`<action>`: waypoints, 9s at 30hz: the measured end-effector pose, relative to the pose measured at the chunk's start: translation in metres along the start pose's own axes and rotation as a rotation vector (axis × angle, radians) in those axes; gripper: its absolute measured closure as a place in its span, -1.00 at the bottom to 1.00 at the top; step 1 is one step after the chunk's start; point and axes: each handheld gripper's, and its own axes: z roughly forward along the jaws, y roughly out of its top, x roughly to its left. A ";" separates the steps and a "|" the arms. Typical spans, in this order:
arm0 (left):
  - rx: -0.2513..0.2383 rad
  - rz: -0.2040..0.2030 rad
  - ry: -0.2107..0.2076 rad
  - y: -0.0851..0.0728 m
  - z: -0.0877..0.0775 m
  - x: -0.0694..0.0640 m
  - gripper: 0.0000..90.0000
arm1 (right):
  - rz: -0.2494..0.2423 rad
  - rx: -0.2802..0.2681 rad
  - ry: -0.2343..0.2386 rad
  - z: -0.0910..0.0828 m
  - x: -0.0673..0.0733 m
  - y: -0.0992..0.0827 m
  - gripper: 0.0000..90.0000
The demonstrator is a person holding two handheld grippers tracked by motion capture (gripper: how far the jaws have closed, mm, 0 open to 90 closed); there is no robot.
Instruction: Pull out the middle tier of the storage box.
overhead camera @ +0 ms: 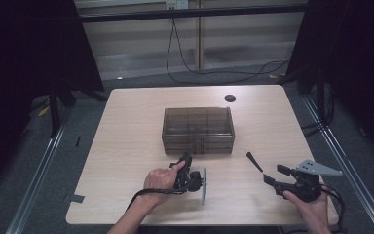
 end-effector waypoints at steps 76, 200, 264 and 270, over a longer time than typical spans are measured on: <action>0.093 0.073 0.089 0.025 0.037 -0.010 0.78 | 0.008 0.015 0.017 -0.001 -0.001 0.000 -0.37; 0.037 0.085 0.100 0.024 -0.008 -0.027 0.79 | 0.015 0.034 0.034 0.001 -0.002 0.000 -0.39; 0.010 0.121 0.100 0.025 -0.032 -0.034 0.79 | 0.017 0.035 0.039 0.001 -0.002 0.000 -0.40; 0.010 0.117 0.089 0.024 -0.034 -0.034 0.79 | 0.018 0.035 0.042 0.001 -0.002 0.000 -0.40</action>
